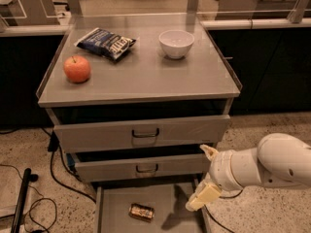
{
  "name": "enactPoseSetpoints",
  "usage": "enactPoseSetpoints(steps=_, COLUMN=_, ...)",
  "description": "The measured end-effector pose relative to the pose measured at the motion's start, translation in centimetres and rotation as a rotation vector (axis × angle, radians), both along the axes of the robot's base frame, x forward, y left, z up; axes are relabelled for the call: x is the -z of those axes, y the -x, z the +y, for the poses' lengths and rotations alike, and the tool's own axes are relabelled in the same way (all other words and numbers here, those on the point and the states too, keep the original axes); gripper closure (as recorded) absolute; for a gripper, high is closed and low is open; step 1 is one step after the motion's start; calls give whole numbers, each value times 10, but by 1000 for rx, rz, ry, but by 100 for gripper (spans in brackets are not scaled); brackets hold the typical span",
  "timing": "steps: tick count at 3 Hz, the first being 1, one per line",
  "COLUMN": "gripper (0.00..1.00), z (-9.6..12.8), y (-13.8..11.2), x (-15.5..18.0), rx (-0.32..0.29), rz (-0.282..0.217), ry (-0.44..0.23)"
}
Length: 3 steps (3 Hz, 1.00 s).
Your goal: Pick orange can from bottom drawer and place on counter
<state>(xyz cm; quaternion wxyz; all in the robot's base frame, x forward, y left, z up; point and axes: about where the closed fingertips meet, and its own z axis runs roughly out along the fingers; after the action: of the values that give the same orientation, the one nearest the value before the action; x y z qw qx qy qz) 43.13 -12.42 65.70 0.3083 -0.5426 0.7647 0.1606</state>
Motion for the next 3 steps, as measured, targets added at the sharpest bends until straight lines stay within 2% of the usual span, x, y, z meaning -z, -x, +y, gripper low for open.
enactPoseSetpoints(steps=1, gripper=0, z=7, y=-10, x=73, rx=-69, rz=34, ry=5)
enactPoseSetpoints(steps=2, gripper=0, z=9, y=-9, x=78, rx=-72, rz=45, ry=4)
enactPoseSetpoints(steps=3, gripper=0, z=25, y=-4, x=114, rx=-93, rz=127, ry=-9)
